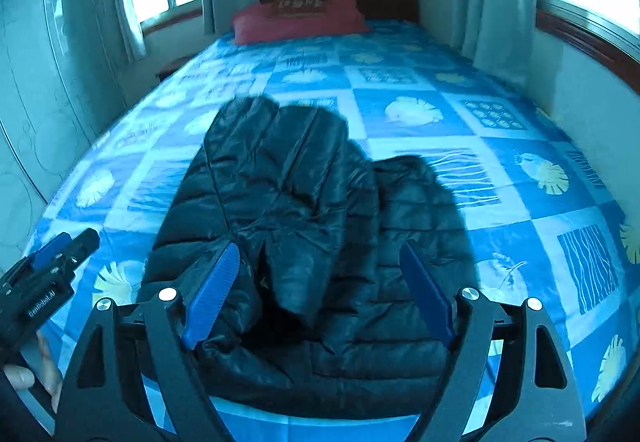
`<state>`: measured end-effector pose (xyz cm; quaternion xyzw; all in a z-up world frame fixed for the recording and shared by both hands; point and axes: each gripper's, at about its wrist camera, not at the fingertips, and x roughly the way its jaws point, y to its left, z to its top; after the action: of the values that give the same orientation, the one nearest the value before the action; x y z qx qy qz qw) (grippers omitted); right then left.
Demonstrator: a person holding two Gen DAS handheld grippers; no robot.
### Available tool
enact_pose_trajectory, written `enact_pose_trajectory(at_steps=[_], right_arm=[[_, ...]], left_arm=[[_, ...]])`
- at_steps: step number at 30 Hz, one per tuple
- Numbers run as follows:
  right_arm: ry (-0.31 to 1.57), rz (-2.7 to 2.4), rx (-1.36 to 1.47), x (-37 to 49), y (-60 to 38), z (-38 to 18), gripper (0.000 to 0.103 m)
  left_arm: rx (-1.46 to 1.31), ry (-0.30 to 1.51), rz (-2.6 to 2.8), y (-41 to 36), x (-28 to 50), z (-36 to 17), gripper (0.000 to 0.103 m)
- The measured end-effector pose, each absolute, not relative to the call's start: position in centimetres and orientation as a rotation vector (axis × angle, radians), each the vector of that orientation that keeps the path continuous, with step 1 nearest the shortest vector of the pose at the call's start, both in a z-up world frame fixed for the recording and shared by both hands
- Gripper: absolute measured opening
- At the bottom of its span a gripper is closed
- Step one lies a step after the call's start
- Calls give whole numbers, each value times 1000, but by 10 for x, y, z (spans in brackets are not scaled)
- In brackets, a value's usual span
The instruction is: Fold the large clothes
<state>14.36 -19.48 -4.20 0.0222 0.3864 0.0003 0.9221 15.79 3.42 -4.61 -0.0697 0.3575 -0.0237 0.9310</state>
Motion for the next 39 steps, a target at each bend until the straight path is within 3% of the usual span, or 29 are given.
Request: enact_pose_trajectory(at_steps=[4,6,7,8,10,11,19,27,39], right_arm=[[899,51,158,150,-207,-62,82],[964,100,264,154,-218,-75,75],[982,114,282,155,-218,-80,63],[1007,141,303,156,-219,-88,41],[1025,143,284,156,-215,-97,17],[1010,135,256,156,-214,-96,12],[894,-70,100,145,-252,-81,7],[971,-124,197,150,-312,-127,7],[954,-122,196,155,-313,-158,7]], left_arm=[[-139,777,-65,34,160,-68,66],[-144,797,-71,33,162,-77,66],[-152,808,-77,32,163,-81,66],[-156,814,-80,33,164,-84,65],[-156,825,-89,31,164,-89,66],[-154,830,-91,30,164,-90,66],[-159,802,-204,-4,168,-78,66],[-25,846,-246,-69,186,-97,66],[36,873,-227,-89,199,-132,58]])
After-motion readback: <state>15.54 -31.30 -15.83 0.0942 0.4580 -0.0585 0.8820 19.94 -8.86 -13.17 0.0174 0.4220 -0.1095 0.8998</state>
